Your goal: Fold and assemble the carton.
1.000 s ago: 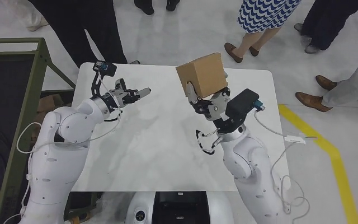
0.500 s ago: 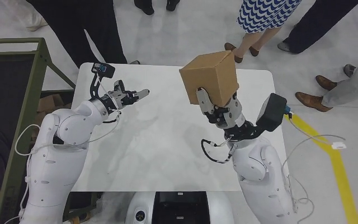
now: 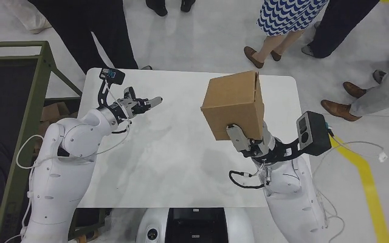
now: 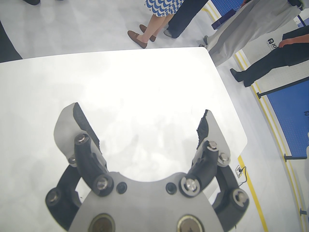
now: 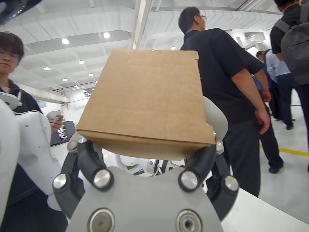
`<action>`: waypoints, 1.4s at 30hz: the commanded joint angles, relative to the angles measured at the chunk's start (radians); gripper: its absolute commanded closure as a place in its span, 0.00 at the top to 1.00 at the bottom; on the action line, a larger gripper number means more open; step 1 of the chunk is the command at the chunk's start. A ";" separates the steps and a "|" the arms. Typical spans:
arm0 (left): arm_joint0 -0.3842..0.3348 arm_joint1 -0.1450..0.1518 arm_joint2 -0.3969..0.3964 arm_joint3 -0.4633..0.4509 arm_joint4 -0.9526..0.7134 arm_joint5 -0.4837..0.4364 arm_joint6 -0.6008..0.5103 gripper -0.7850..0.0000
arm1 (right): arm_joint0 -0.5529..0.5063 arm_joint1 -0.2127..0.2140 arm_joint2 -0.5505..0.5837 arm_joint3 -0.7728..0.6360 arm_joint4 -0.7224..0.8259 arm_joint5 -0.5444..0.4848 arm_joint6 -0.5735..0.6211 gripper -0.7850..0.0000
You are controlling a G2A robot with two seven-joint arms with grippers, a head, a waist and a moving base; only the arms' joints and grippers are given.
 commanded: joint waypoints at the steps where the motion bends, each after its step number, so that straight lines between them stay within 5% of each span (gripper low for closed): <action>1: 0.000 0.000 0.000 0.000 0.000 0.000 0.000 1.00 | 0.001 0.001 0.003 0.004 0.011 -0.010 0.007 0.00; 14: 0.000 0.000 0.000 0.000 0.000 0.000 0.000 1.00 | 0.005 0.005 0.013 -0.038 -0.088 0.011 0.036 0.00; 31: 0.000 0.000 0.000 0.000 0.000 0.000 0.000 1.00 | -0.031 0.033 -0.013 -0.234 -1.083 0.190 -0.143 0.00; 42: 0.000 0.000 0.000 0.000 0.000 0.000 0.000 1.00 | -0.094 0.055 -0.032 -0.274 -1.277 0.295 -0.174 0.00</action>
